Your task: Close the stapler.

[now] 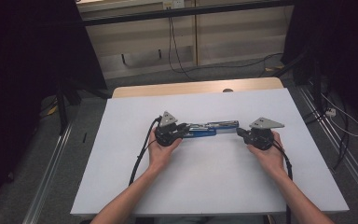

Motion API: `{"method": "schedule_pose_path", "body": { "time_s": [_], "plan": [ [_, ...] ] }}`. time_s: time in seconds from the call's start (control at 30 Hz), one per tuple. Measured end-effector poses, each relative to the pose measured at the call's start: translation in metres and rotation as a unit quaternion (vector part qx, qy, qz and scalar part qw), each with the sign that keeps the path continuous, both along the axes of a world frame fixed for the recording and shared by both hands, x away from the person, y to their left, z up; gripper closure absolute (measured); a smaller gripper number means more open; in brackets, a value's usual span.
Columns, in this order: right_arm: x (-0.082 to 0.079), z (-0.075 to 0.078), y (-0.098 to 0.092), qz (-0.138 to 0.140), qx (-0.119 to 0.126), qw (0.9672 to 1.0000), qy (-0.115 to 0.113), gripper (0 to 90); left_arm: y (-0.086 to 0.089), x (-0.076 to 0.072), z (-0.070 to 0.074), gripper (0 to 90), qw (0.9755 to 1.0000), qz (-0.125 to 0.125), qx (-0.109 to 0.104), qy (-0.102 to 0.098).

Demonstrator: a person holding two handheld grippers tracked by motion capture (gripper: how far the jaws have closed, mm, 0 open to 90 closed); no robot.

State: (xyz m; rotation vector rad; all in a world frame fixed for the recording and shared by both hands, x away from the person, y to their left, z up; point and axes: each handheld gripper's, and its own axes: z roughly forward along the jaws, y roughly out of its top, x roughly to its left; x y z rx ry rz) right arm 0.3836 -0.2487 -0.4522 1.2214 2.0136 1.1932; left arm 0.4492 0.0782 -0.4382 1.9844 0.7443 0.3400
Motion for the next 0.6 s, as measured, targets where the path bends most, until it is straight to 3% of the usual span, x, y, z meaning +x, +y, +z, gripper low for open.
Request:
{"method": "schedule_pose_path", "body": {
  "time_s": [0.13, 0.37, 0.6],
  "plan": [
    [0.0000, 0.0013, -0.0013, -0.004, -0.002, 1.0000, 0.000, 90.0, -0.0002, 0.0010, -0.0025, 89.6, 0.9999, -0.010, 0.004, 0.010],
    [0.0009, 0.0001, -0.0012, -0.004, -0.003, 1.0000, 0.005, 90.0, -0.0010, 0.0044, -0.0070, 90.0, 0.9995, -0.012, 0.023, 0.020],
    [0.0019, -0.0017, 0.0007, -0.004, -0.015, 0.9998, 0.016, 90.0, -0.0002, 0.0077, -0.0102, 90.0, 0.9992, -0.009, 0.026, 0.030]
  ]
}}
